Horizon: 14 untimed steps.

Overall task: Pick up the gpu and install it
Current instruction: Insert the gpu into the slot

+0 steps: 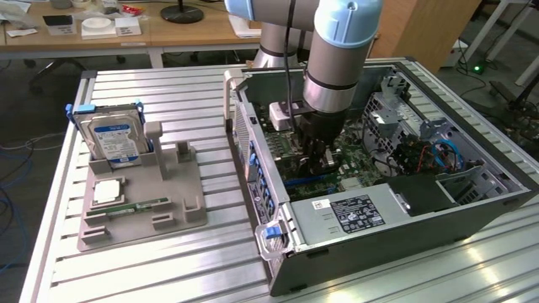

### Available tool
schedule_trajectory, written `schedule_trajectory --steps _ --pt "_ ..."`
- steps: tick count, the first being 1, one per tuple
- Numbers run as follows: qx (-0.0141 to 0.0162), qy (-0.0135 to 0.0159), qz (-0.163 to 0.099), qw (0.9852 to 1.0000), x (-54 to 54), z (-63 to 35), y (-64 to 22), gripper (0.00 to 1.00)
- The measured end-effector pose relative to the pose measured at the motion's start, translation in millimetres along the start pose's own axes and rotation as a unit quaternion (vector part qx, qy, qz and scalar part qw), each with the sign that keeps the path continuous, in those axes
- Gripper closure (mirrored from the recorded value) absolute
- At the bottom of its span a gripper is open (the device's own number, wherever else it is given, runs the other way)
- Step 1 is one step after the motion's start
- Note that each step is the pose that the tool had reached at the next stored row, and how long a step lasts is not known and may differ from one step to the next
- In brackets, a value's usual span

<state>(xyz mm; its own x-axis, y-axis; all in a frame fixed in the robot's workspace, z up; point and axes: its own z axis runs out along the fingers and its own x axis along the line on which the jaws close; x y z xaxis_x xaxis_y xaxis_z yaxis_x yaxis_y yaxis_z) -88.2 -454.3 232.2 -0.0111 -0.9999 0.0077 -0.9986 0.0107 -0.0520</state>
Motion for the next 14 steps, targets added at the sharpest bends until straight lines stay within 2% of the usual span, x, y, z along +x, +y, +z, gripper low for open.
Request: schedule_trajectory --steps 14 --pt "0.0 0.0 0.0 1.0 1.5 1.2 0.1 0.71"
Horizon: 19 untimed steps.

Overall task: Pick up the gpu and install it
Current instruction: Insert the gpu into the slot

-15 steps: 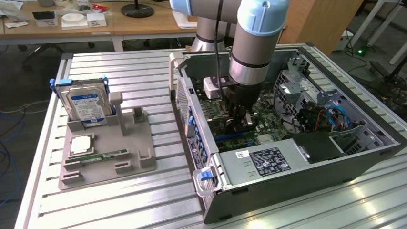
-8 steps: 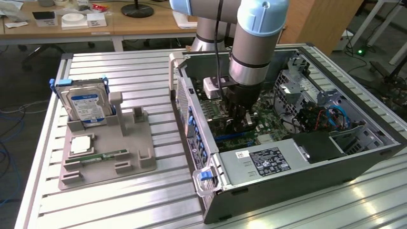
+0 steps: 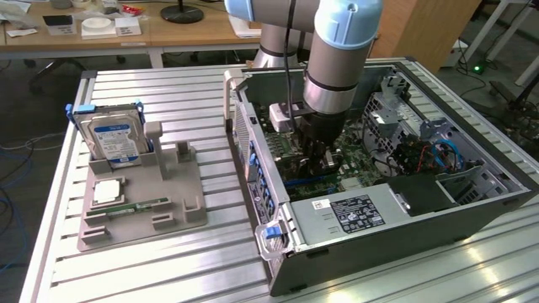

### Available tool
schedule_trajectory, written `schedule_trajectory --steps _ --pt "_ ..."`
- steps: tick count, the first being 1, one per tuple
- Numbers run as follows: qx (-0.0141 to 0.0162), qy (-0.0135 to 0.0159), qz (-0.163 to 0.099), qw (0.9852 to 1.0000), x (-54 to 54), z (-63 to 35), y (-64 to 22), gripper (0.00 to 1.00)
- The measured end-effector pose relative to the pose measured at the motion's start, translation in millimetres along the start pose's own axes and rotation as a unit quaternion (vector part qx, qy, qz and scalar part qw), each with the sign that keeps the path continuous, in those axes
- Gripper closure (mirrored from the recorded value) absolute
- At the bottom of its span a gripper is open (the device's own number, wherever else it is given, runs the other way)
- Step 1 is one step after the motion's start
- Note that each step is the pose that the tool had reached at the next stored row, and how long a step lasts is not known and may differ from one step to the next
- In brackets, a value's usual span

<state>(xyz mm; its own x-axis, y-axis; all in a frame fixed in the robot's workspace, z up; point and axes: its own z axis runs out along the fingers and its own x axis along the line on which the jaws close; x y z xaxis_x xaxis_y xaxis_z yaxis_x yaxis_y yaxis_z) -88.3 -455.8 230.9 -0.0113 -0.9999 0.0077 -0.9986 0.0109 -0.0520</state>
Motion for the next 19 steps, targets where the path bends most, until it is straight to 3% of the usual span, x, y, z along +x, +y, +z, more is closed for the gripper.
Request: schedule_trajectory --steps 19 --pt "-0.0003 0.0001 0.0 1.0 -0.4 2.8 1.1 0.71"
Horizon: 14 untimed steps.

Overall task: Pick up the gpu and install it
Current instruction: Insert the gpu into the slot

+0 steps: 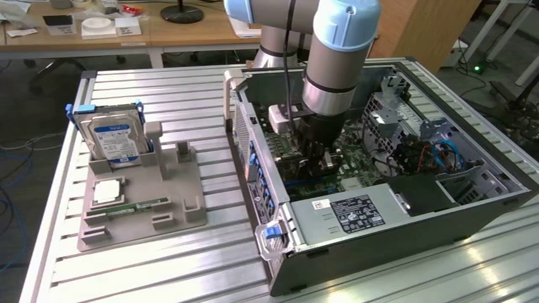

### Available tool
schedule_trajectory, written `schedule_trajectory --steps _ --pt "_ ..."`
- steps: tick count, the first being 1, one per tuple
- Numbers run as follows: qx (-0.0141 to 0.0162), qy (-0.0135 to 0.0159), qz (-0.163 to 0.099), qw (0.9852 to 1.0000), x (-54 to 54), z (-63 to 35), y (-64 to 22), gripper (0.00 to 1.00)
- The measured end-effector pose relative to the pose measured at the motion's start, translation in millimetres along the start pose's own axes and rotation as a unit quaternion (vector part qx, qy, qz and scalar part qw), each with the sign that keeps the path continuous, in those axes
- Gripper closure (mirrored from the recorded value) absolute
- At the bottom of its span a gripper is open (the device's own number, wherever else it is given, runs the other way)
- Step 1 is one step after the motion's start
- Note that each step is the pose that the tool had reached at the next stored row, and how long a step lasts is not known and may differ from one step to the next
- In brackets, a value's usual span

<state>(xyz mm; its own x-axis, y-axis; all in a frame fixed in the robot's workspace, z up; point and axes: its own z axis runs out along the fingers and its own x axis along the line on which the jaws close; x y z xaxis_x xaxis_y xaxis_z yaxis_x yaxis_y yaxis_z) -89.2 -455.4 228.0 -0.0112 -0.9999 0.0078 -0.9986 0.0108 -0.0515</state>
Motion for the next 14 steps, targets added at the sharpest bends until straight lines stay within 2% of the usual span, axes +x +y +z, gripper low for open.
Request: schedule_trajectory --steps 14 --pt "0.0001 -0.0001 0.0 1.0 -1.0 3.3 0.2 0.71"
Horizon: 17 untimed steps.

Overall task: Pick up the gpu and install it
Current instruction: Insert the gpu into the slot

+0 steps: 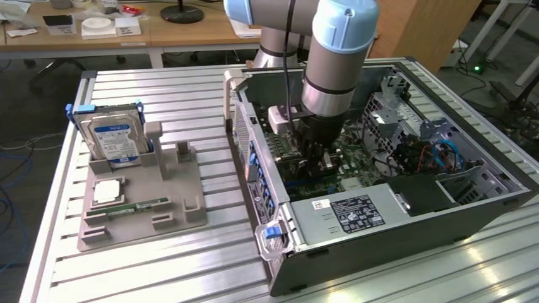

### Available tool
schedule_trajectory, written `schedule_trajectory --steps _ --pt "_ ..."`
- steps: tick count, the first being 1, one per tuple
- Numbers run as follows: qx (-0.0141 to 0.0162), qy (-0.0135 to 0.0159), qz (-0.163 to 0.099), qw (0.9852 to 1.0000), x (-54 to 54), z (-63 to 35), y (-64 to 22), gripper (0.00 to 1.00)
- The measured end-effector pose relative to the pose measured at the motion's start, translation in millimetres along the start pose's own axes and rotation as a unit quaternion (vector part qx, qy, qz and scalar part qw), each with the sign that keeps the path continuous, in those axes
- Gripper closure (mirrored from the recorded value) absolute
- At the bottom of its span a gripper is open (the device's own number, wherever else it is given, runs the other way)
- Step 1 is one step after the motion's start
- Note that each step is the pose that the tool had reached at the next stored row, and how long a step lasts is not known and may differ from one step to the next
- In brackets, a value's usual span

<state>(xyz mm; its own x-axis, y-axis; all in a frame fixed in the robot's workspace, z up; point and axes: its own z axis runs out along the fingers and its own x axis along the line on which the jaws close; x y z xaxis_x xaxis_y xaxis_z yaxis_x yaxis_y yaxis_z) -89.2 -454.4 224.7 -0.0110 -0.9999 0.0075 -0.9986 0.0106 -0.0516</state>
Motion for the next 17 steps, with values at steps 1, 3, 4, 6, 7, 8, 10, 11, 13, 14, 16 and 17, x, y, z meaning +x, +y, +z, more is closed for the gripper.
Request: schedule_trajectory --steps 1,3,4,6,7,8,10,11,13,14,16,17 --pt "0.0 0.0 0.0 1.0 0.0 0.3 0.1 0.71" --pt "-0.0002 0.0001 0.0 1.0 0.1 1.0 0.1 0.71" --pt "-0.0001 0.0 0.0 1.0 0.1 1.6 0.2 0.71" --pt "0.0 0.0001 0.0 1.0 0.1 2.9 0.1 0.71" --pt "0.0 0.0002 0.0 1.0 0.1 3.5 0.1 0.71" --pt "-0.0001 0.0003 0.0 1.0 0.1 4.0 0.2 0.71" --pt "-0.0001 0.0001 0.0 1.0 0.2 4.9 0.2 0.71" --pt "-0.0001 0.0001 0.0 1.0 0.2 5.0 0.3 0.71" --pt "-0.0001 0.0001 0.0 1.0 0.1 5.1 0.2 0.71" --pt "0.0 0.0001 0.0 1.0 0.1 5.1 0.2 0.71" --pt "0.0 0.0001 0.0 1.0 0.1 5.1 0.2 0.71" --pt "0.0 0.0001 0.0 1.0 0.1 5.1 0.3 0.71"
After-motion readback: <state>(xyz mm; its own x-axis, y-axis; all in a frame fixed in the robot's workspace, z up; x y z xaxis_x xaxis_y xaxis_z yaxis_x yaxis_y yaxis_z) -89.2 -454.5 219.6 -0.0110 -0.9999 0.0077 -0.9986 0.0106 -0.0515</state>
